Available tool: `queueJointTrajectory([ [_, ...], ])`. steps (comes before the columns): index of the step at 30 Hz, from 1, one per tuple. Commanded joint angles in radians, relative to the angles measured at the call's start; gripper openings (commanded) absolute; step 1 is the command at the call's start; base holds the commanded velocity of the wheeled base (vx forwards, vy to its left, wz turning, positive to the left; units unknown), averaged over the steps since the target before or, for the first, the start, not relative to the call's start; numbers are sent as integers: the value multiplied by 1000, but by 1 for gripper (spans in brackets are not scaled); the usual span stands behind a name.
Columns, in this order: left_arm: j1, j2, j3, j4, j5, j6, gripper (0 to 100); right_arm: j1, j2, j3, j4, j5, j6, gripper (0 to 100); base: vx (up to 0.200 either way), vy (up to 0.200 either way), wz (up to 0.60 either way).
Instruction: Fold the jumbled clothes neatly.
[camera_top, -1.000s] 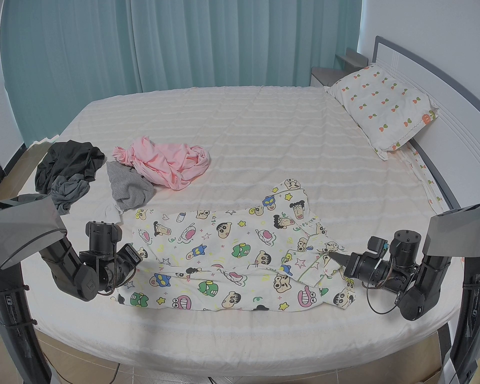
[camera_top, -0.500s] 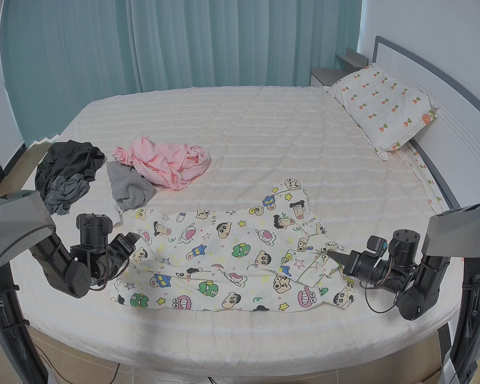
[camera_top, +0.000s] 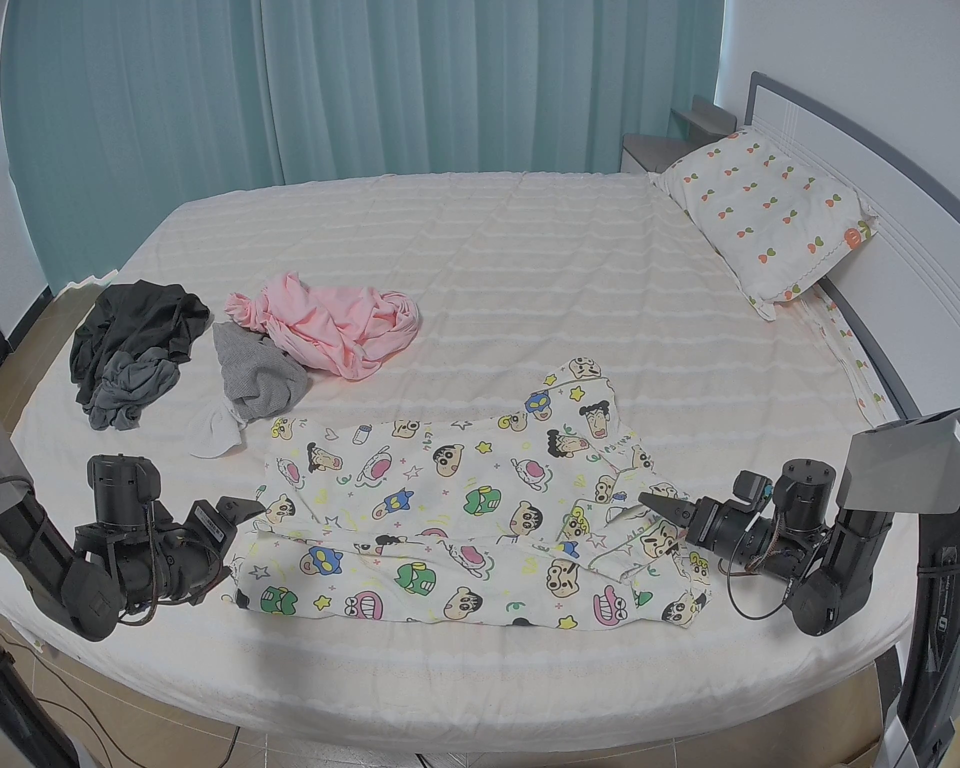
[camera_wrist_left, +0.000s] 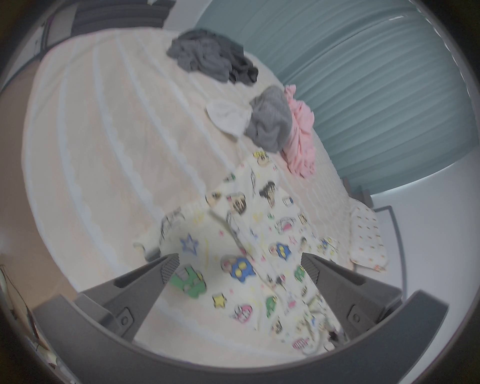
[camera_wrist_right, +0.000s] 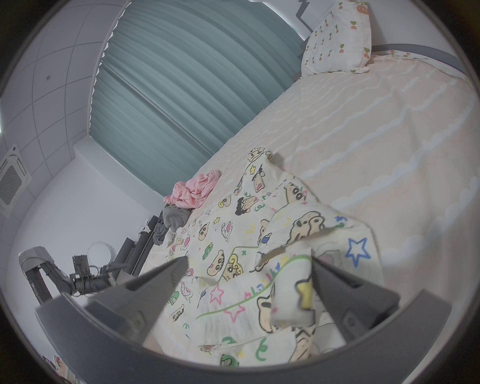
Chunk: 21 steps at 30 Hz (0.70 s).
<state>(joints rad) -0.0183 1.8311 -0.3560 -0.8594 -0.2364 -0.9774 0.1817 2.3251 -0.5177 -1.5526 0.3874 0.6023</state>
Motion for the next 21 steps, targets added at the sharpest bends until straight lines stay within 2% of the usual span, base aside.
queueJointTrajectory([
  [1, 31, -23, 60, -13, -96, -30, 100, -84, -46, 2, -9, -19, 37, 100, 0, 0, 0],
  [6, 55, -7, 111, -89, -192, -32, 100, -100, -185, 71, -4, -134, 59, 100, 0, 0, 0],
  [9, 58, -4, 134, -110, -227, -30, 100, -87, -231, 119, -4, -159, 60, 100, 0, 0, 0],
  [10, 57, 7, 163, -144, -265, -30, 100, -22, -296, 192, -3, -191, 71, 100, 0, 0, 0],
  [12, 57, 10, 167, -153, -273, -29, 100, -1, -309, 209, -3, -200, 80, 100, 0, 0, 0],
  [13, 58, 27, 180, -190, -282, -29, 100, 96, -337, 265, -3, -242, 128, 100, 0, 0, 0],
  [14, 58, 28, 180, -191, -282, -29, 100, 104, -337, 268, -3, -245, 131, 100, 0, 0, 0],
  [15, 58, 53, 187, -211, -282, -27, 100, 196, -340, 318, -3, -291, 165, 100, 0, 0, 0],
  [16, 58, 70, 192, -222, -282, -26, 100, 236, -336, 346, -3, -309, 183, 100, 0, 0, 0],
  [19, 58, 106, 198, -257, -274, -24, 100, 282, -297, 410, -3, -318, 200, 100, 0, 0, 0],
  [21, 60, 120, 206, -282, -271, -23, 100, 277, -250, 441, -9, -321, 197, 100, 0, 0, 0],
])
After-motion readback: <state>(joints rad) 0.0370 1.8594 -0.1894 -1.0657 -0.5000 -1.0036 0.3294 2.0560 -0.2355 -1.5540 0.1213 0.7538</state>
